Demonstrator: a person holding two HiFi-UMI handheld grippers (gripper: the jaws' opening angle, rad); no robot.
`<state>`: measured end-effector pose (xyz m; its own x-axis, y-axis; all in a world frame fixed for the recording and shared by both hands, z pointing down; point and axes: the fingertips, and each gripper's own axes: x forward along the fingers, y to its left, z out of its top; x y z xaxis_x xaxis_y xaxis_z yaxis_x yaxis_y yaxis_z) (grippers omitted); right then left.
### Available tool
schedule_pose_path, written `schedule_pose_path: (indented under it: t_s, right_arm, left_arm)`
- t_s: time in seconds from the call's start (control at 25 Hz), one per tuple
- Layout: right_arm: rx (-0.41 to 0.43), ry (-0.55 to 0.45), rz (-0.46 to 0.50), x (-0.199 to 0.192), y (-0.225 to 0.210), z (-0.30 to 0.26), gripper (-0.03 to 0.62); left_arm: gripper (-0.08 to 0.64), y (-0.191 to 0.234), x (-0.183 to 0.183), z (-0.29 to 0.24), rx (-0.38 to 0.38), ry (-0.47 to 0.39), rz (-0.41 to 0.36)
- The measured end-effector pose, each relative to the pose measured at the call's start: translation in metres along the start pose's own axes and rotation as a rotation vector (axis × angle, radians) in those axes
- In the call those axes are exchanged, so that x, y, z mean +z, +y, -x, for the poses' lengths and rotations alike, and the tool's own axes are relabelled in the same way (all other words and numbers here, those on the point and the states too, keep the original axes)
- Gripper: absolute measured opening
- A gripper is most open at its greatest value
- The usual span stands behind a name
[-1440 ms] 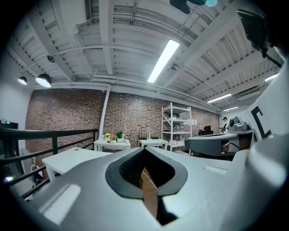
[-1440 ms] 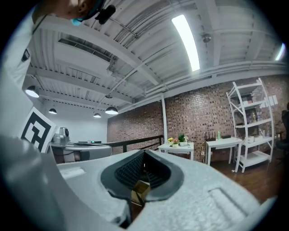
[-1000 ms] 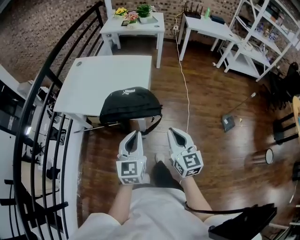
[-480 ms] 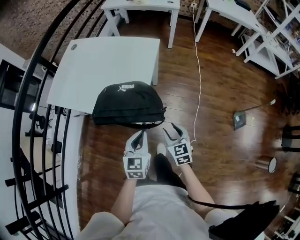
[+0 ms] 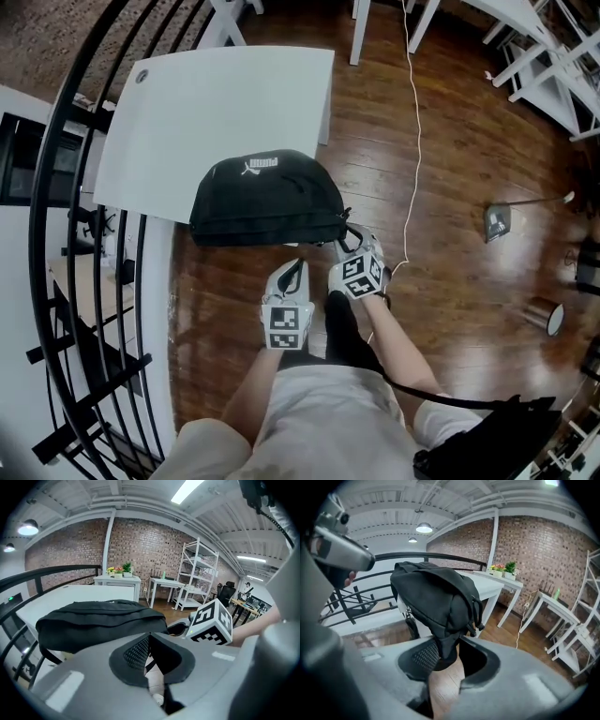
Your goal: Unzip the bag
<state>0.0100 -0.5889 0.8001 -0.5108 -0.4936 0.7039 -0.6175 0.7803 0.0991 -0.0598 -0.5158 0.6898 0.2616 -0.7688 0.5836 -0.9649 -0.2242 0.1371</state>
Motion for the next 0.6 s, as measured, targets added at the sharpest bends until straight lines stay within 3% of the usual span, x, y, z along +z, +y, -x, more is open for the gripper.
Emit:
schedule_pose_path:
  t_s: [0.08,0.16,0.24,0.48,0.6]
  right_arm:
    - [0.036,0.008,-0.074,0.005,0.003,0.01,0.094]
    - [0.064,0.004,-0.156,0.017,0.004,0.024,0.087]
    - [0.079,0.007,-0.216,0.029,0.005,0.037,0.081]
    - [0.103,0.037,-0.28,0.047,0.012,0.056,0.075]
    - [0.092,0.048,-0.297,0.048,0.012,0.059,0.074]
  left_arm:
    - [0.034,-0.006,-0.008,-0.006,-0.05,0.046,-0.002]
    - [0.147,-0.015,-0.019,-0.013,-0.114,0.111,0.001]
    - [0.193,-0.019,-0.024,-0.022,-0.147,0.148,-0.003]
    - [0.199,-0.016,-0.017,-0.045,-0.129,0.147,0.013]
    - [0.136,-0.014,-0.017,-0.054,-0.099,0.156,0.039]
